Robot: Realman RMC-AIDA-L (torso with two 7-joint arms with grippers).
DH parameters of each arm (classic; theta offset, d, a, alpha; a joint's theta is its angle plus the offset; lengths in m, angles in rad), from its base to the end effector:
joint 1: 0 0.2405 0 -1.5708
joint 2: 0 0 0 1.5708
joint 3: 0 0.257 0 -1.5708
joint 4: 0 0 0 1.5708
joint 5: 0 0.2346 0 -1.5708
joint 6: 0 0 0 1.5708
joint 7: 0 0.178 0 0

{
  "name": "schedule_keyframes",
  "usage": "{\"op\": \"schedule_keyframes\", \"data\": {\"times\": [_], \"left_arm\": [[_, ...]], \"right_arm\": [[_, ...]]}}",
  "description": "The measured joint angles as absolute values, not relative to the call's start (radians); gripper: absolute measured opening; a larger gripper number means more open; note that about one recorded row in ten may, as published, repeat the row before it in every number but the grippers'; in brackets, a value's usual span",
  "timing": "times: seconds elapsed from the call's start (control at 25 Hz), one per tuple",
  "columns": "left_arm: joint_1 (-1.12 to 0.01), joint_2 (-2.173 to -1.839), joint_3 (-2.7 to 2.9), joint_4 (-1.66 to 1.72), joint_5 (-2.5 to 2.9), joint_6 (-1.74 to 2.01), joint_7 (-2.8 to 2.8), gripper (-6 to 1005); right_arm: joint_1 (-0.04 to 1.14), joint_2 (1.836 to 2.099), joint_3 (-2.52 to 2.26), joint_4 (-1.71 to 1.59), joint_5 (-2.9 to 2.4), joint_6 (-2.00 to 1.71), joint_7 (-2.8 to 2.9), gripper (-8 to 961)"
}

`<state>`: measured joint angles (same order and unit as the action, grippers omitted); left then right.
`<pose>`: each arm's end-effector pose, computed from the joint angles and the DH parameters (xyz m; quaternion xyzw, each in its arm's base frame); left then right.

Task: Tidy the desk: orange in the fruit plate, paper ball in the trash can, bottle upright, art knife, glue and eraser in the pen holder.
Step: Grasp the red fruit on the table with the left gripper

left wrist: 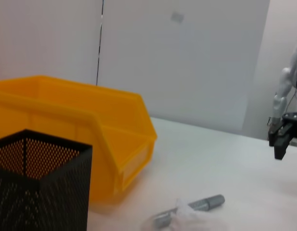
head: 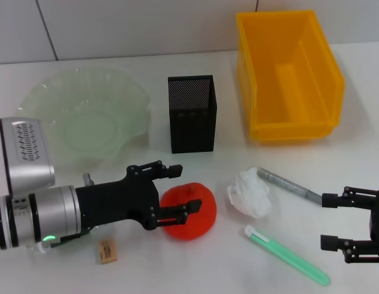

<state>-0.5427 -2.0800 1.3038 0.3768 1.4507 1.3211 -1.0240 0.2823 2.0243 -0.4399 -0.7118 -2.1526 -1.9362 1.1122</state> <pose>-0.2406 0.3350 -0.1235 -0.9547 -0.1277 -0.2514 0.0950 0.3364 0.2473 0.0264 -0.9407 0.1774 0.2597 0.1267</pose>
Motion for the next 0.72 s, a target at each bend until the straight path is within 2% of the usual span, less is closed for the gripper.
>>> {"op": "schedule_keyframes", "data": {"times": [0.44, 0.64, 0.72], "left_arm": [[-0.555, -2.080, 1.529, 0.370, 1.272, 1.216, -1.003, 794], [-0.548, -2.080, 1.549, 0.374, 1.229, 1.186, -0.991, 587], [-0.547, -2.080, 1.550, 0.374, 1.223, 1.194, -0.998, 549]], "right_arm": [[0.282, 2.026, -0.439, -0.712, -2.151, -1.935, 1.112, 774], [0.282, 2.026, -0.439, -0.712, -2.150, -1.935, 1.112, 774], [0.282, 2.026, -0.439, -0.712, -2.150, -1.935, 1.112, 774]]}}
